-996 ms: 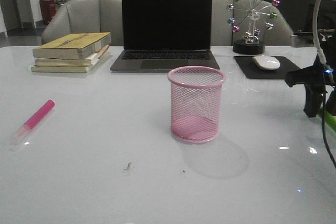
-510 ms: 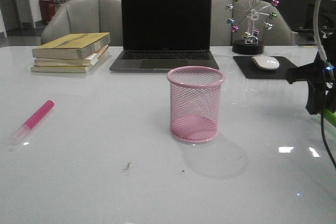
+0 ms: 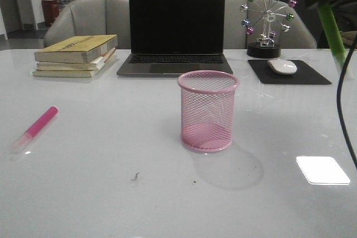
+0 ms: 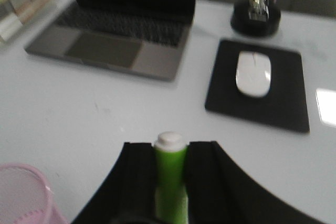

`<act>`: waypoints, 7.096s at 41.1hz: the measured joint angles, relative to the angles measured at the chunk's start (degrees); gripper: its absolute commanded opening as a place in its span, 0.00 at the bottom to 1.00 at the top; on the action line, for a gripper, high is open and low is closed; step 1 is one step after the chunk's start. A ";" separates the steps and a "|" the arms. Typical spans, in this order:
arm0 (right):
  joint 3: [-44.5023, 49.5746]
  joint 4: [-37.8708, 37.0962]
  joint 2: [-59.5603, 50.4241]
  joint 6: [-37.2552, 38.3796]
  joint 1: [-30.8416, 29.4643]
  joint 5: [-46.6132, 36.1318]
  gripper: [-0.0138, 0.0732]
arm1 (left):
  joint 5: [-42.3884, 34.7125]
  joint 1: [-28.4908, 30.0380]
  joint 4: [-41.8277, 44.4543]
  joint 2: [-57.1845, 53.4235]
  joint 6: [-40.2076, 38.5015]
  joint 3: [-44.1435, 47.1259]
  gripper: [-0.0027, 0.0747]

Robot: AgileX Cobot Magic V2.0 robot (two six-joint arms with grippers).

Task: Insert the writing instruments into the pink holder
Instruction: 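Lift the green highlighter with the right gripper toward the pink holder, then lower the green highlighter into the pink holder and open the right gripper, then lower the left gripper onto the pink highlighter and grasp it, then lift the pink highlighter upright with the left gripper, then lower the pink highlighter into the pink holder and open the left gripper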

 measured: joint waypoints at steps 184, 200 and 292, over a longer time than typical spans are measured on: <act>7.18 -2.25 -32.53 0.44 18.67 44.83 0.68 | 5.05 11.05 -0.38 76.83 -1.27 -46.54 0.62; 7.18 -2.25 -32.53 0.44 18.67 44.83 0.68 | 6.19 11.05 -0.38 76.83 -1.49 -46.90 0.19; 7.18 -2.25 -32.53 0.44 18.67 44.83 0.68 | -101.55 -29.83 -8.16 65.81 7.07 -11.11 0.15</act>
